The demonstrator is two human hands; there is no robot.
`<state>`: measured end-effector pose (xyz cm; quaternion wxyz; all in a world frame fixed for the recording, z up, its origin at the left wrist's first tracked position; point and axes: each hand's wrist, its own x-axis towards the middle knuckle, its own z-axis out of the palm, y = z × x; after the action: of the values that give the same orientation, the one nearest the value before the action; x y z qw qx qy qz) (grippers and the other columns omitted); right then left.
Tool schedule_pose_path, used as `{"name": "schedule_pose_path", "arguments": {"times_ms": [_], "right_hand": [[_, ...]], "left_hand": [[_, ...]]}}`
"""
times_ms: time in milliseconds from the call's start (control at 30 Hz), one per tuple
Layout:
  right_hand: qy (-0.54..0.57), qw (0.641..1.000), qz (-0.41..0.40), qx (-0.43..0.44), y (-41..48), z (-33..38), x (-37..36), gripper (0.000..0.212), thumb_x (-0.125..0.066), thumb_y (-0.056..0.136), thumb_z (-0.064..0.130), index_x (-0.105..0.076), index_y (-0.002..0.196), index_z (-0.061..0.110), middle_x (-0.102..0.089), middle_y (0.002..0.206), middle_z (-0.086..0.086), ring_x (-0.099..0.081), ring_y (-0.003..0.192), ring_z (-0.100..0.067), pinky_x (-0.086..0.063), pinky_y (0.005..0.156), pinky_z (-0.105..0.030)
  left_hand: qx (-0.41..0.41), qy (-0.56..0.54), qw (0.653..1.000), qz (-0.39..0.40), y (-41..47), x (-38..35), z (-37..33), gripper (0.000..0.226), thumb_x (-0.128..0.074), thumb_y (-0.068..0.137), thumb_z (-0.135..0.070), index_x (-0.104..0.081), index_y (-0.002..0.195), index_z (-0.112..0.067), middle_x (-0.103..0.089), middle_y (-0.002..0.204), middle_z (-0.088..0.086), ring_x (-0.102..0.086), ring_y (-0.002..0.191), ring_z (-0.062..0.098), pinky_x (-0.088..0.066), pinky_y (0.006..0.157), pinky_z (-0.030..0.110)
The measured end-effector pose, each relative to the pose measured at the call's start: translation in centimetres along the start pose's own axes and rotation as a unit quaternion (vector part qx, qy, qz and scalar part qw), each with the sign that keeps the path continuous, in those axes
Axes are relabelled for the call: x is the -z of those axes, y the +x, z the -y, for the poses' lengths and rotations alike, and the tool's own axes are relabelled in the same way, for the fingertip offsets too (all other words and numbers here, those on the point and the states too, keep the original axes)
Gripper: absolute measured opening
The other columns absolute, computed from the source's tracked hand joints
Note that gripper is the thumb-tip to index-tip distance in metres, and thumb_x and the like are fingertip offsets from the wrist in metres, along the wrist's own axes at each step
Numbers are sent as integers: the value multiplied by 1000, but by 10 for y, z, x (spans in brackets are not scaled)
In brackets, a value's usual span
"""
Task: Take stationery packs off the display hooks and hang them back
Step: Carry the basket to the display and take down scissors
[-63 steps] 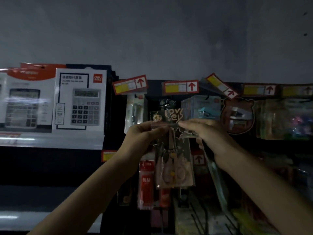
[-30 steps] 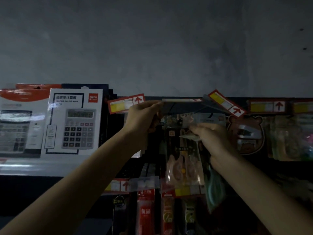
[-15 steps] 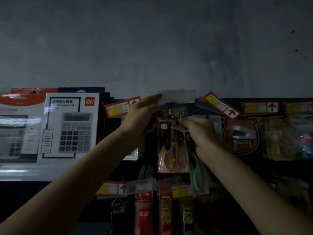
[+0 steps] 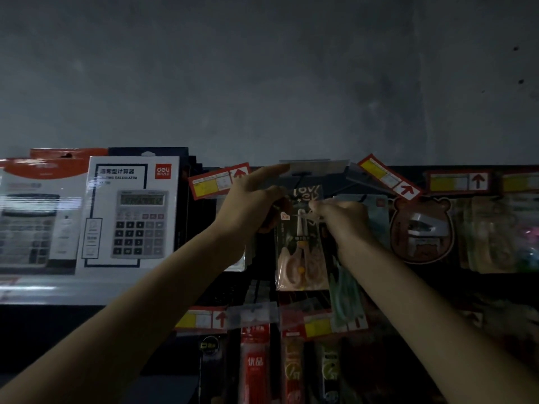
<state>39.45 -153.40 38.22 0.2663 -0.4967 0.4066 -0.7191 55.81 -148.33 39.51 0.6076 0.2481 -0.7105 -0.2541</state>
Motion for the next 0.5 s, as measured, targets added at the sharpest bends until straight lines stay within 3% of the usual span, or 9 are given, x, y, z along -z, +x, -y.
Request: {"name": "schedule_pose_path", "arguments": {"times_ms": [100, 233, 333, 500], "right_hand": [[-9, 1000, -6, -10, 0, 0, 1, 15, -74, 91, 24, -70, 98, 11, -73, 90, -9, -71, 80, -23, -56, 67, -32], [-12, 999, -15, -26, 4, -2, 1, 24, -80, 85, 24, -71, 98, 5, -75, 87, -15, -73, 75, -29, -61, 70, -37], [-9, 999, -2, -37, 5, -1, 1, 20, -79, 86, 19, -72, 97, 4, -75, 84, -16, -72, 70, -27, -57, 63, -31], [-29, 997, 36, -66, -1, 3, 7, 23, -77, 87, 23, -72, 103, 7, -77, 85, -14, -75, 76, -28, -60, 71, -35]], "left_hand": [[-31, 104, 993, -36, -12, 3, 14, 25, -54, 105, -14, -69, 123, -24, -70, 83, 3, -61, 63, 10, -46, 52, 20], [-42, 264, 961, -70, -38, 3, 44, 11, -60, 101, -20, -69, 97, -25, -71, 86, -3, -70, 69, 13, -60, 58, 37], [25, 231, 972, -36, -44, 0, 66, 14, -66, 99, -33, -69, 110, -26, -75, 96, -6, -73, 77, 4, -57, 60, 23], [85, 107, 991, -11, -44, -4, 73, 21, -75, 94, -21, -66, 112, -20, -76, 95, 0, -76, 79, 11, -59, 62, 26]]}}
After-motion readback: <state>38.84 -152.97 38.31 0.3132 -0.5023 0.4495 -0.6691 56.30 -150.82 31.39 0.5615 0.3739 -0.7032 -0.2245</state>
